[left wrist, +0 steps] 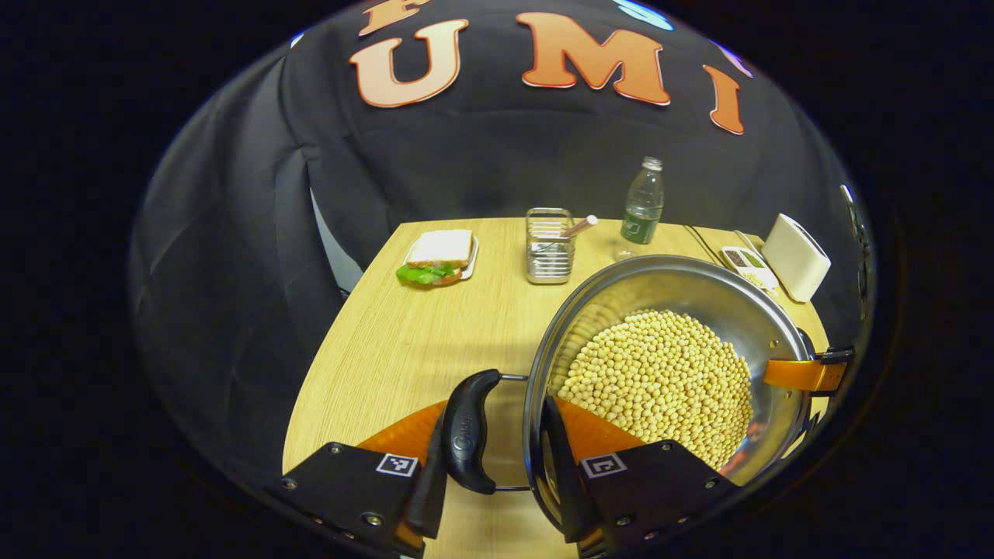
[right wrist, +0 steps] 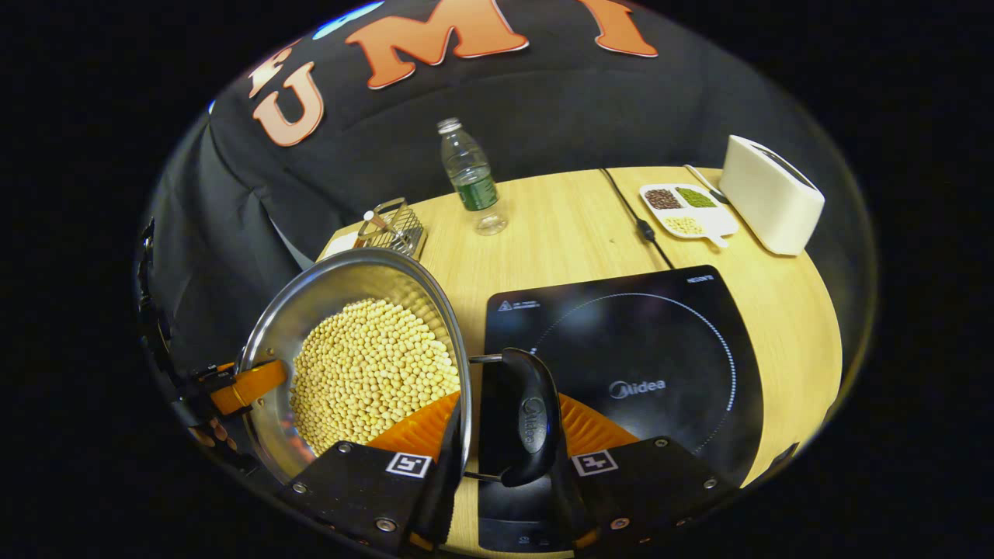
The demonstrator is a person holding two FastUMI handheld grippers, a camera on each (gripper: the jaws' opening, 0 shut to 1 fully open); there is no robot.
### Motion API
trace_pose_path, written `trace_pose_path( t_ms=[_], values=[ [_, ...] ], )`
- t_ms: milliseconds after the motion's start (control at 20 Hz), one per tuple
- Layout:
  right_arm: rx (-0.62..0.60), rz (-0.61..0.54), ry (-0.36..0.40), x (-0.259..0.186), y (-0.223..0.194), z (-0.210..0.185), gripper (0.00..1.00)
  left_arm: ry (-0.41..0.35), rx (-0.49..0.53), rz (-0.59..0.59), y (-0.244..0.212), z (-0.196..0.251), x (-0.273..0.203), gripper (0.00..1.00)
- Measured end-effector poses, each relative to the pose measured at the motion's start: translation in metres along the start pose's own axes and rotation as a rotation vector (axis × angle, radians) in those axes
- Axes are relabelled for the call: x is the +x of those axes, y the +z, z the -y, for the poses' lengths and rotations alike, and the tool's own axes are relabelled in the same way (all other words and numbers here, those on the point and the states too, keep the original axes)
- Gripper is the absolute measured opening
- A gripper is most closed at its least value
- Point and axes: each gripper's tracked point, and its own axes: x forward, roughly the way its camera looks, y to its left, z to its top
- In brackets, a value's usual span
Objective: First push the handle of the pot to place it horizontally, then grasp the pot with both hands and set it on the induction cooktop.
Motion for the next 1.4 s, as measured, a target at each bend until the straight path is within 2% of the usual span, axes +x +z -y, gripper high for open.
trace_pose_path(
  t_ms=[100,200,250,300,400,450,500,550,650,700,750,800,850,900,950,1150,1200,1250,1400],
  values=[
    [0.022,0.016,-0.007,-0.007,0.005,0.011,0.51,-0.009,0.013,0.012,0.003,0.002,0.002,0.58],
    [0.038,0.04,-0.018,-0.011,0.007,0.019,0.51,-0.022,0.022,0.022,0.002,0.005,0.007,0.61],
    [0.045,0.051,-0.024,-0.009,0.005,0.017,0.47,-0.028,0.026,0.027,0.003,0.007,0.009,0.61],
    [0.05,0.061,-0.03,-0.008,0.009,0.02,0.51,-0.035,0.033,0.03,0.002,0.008,0.011,0.61],
    [0.067,0.074,-0.042,-0.011,0.01,0.024,0.51,-0.051,0.049,0.039,0.004,0.013,0.02,0.61],
    [0.075,0.076,-0.047,-0.014,0.011,0.029,0.47,-0.057,0.057,0.043,0.008,0.015,0.025,0.61],
    [0.083,0.081,-0.053,-0.015,0.012,0.033,0.47,-0.064,0.066,0.046,0.012,0.015,0.028,0.61],
    [0.091,0.084,-0.058,-0.016,0.012,0.034,0.51,-0.069,0.07,0.051,0.017,0.018,0.032,0.58],
    [0.107,0.094,-0.073,-0.015,0.014,0.035,0.51,-0.082,0.073,0.057,0.026,0.023,0.042,0.61],
    [0.111,0.099,-0.081,-0.013,0.015,0.038,0.51,-0.089,0.075,0.057,0.025,0.028,0.05,0.61],
    [0.118,0.103,-0.088,-0.012,0.016,0.039,0.47,-0.095,0.081,0.06,0.031,0.033,0.057,0.61],
    [0.127,0.106,-0.094,-0.012,0.017,0.04,0.47,-0.1,0.087,0.063,0.036,0.039,0.066,0.61],
    [0.132,0.109,-0.101,-0.014,0.016,0.041,0.51,-0.105,0.095,0.066,0.039,0.045,0.077,0.58],
    [0.139,0.113,-0.107,-0.015,0.018,0.043,0.47,-0.11,0.102,0.069,0.038,0.049,0.067,0.61],
    [0.143,0.115,-0.113,-0.016,0.018,0.045,0.51,-0.116,0.105,0.07,0.041,0.058,0.07,0.61],
    [0.156,0.124,-0.135,-0.014,0.022,0.052,0.51,-0.135,0.123,0.073,0.054,0.087,0.079,0.61],
    [0.16,0.122,-0.138,-0.015,0.023,0.053,0.46,-0.137,0.128,0.073,0.055,0.093,0.081,0.61],
    [0.162,0.119,-0.142,-0.014,0.024,0.054,0.51,-0.14,0.132,0.071,0.058,0.098,0.084,0.63],
    [0.164,0.109,-0.152,-0.014,0.023,0.058,0.51,-0.147,0.134,0.061,0.059,0.108,0.094,0.61]
  ],
)
